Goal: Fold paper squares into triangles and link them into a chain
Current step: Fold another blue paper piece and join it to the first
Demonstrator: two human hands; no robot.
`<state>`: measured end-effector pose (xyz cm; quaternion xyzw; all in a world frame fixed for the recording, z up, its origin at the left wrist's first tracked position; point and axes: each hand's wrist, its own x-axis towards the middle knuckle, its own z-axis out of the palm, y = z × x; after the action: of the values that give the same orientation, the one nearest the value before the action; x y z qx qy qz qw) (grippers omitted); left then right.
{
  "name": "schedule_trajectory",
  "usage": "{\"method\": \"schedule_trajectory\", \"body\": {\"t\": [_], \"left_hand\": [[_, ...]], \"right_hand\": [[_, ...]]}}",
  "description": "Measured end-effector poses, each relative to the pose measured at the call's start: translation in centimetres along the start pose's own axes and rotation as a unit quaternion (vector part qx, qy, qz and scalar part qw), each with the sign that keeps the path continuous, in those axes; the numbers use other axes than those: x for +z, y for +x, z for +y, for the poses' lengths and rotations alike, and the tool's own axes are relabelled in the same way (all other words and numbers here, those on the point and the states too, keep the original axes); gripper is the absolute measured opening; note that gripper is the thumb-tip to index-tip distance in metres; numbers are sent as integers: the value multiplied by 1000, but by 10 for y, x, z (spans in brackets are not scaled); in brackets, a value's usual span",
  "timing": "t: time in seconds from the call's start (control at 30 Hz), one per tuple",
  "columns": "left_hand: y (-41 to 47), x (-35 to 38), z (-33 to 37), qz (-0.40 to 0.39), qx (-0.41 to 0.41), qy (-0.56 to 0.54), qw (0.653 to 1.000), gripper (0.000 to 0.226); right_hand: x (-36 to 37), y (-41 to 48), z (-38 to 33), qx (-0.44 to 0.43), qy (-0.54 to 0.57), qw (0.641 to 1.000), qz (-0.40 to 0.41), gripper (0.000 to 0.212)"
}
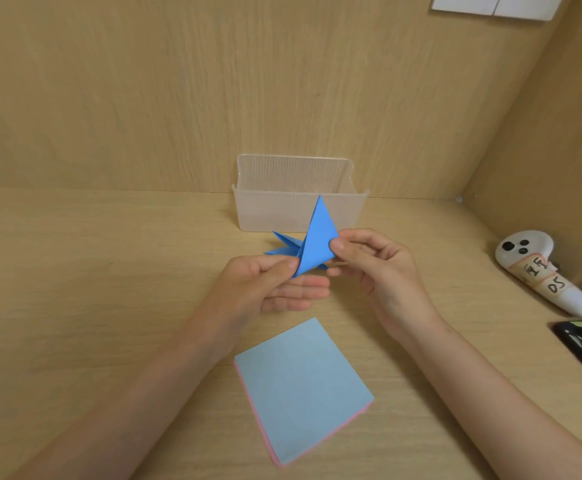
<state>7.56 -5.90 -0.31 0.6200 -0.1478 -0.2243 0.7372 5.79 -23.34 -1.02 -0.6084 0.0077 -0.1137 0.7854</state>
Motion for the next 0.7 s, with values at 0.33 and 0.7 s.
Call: {"method": "schedule_trajectory", "body": {"t": [0.33, 0.7], "left_hand": [[6, -7, 4, 131, 100, 39, 986, 37], [3, -8, 6, 158, 159, 47, 973, 24]], "right_hand": [[6, -4, -1, 2, -76, 996, -49, 12], [11, -9, -3, 9, -107, 992, -73, 9]]}}
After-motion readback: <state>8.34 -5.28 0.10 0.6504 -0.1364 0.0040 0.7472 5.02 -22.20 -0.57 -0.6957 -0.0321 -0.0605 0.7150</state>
